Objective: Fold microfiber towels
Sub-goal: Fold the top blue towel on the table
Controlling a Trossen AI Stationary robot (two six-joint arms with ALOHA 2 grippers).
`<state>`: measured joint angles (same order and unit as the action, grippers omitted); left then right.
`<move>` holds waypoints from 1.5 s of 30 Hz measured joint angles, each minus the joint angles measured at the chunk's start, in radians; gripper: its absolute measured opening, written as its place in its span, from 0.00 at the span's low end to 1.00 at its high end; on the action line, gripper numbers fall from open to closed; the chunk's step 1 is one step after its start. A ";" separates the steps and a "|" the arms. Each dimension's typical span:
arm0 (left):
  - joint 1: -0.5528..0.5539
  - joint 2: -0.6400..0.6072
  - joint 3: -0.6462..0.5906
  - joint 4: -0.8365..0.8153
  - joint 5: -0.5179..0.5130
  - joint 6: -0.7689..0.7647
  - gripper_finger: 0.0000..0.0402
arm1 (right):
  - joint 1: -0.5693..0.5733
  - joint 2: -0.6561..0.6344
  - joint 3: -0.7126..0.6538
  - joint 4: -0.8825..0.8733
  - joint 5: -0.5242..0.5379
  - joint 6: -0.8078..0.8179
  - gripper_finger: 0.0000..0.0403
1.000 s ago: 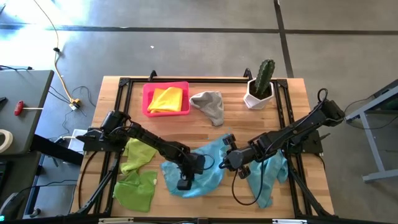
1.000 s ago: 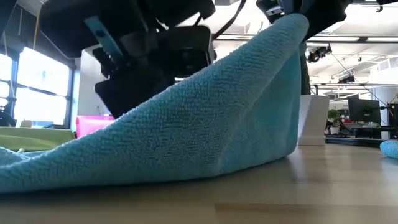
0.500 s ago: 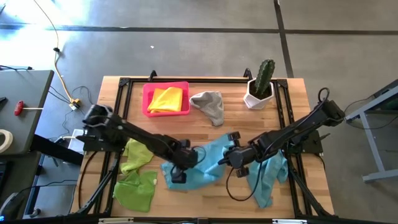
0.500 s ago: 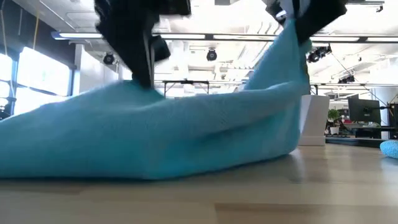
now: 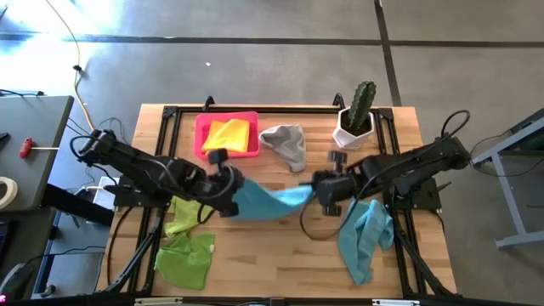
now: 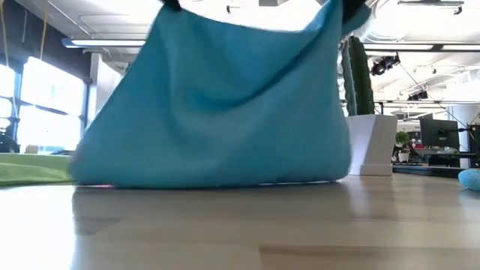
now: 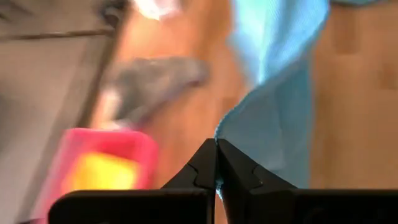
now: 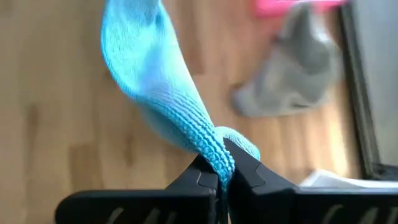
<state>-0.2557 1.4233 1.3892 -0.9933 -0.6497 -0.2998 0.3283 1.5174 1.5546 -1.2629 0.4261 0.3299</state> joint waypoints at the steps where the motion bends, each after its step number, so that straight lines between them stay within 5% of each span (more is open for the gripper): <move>1: 0.001 -0.012 0.007 0.015 -0.047 0.006 0.00 | -0.013 0.000 0.018 -0.011 0.024 0.019 0.00; 10: 0.022 -0.061 0.006 0.018 -0.284 0.073 0.00 | -0.138 0.003 0.168 -0.090 0.136 0.110 0.00; 16: 0.054 -0.065 0.004 0.010 -0.217 0.100 0.00 | -0.228 0.003 0.225 -0.133 -0.128 -0.055 0.00; 18: 0.062 -0.065 0.004 0.009 -0.261 0.102 0.00 | -0.243 0.003 0.226 -0.156 -0.135 -0.084 0.00; 22: 0.093 -0.069 0.004 0.007 -0.307 0.101 0.00 | -0.285 0.003 0.205 -0.238 -0.064 -0.136 0.00; 34: 0.160 -0.083 0.004 -0.040 -0.215 0.067 0.00 | -0.275 0.005 0.073 -0.308 0.096 -0.444 0.00; 45: 0.248 -0.083 0.004 -0.043 -0.334 0.128 0.00 | -0.289 0.005 0.073 -0.300 0.359 -0.574 0.00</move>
<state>-0.0079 1.3399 1.3930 -1.0358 -0.9837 -0.1715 0.0396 1.5219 1.6272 -1.5627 0.7846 -0.2436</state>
